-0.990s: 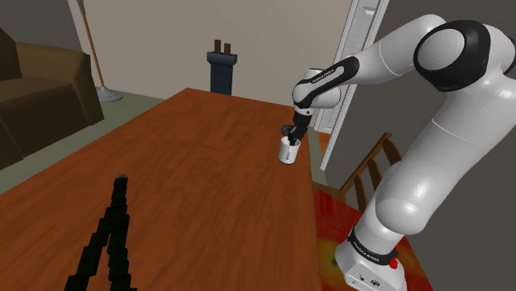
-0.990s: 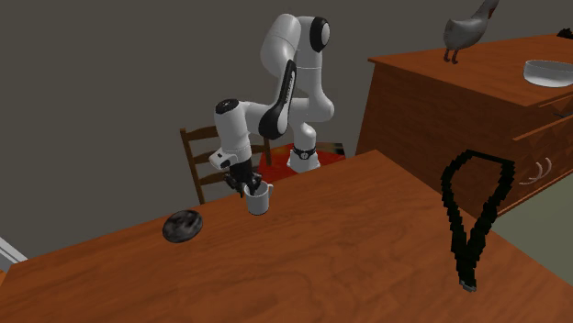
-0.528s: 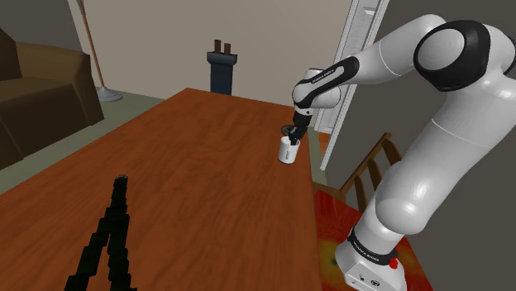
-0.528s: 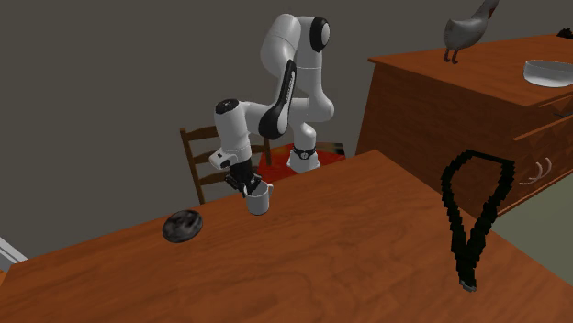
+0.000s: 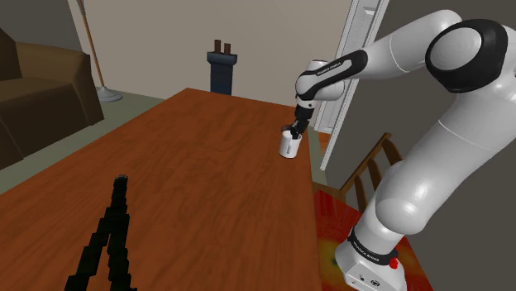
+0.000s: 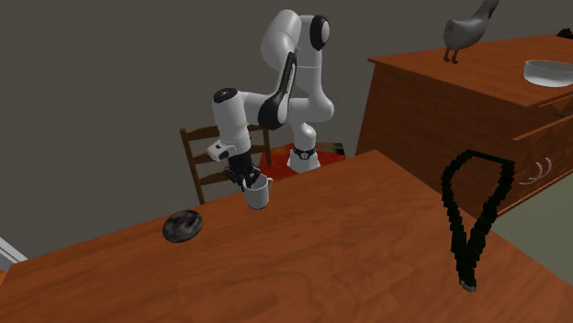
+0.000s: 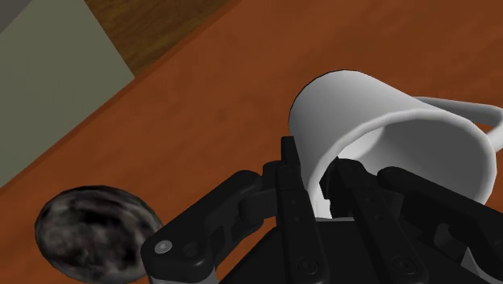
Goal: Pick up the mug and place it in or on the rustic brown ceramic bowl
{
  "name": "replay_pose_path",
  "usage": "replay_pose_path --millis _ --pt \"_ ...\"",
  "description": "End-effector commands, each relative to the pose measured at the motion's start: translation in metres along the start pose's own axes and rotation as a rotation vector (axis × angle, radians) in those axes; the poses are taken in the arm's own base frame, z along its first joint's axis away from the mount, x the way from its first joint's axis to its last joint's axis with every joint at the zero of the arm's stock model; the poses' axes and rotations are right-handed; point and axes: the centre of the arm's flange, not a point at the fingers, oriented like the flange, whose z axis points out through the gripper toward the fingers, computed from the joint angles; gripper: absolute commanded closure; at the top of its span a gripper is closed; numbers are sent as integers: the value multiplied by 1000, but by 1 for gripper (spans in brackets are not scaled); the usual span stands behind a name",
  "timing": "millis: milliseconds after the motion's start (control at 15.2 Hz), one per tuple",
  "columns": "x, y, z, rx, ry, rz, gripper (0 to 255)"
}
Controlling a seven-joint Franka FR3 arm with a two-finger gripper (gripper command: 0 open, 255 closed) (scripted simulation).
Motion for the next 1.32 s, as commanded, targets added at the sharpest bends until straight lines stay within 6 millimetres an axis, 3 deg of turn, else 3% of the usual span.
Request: replay_pose_path --millis 0,990,1254 --pt "1 -1 -11 0 0 0 255" --pt "2 -6 -90 0 0 0 255" --pt "27 40 -97 0 0 0 255"
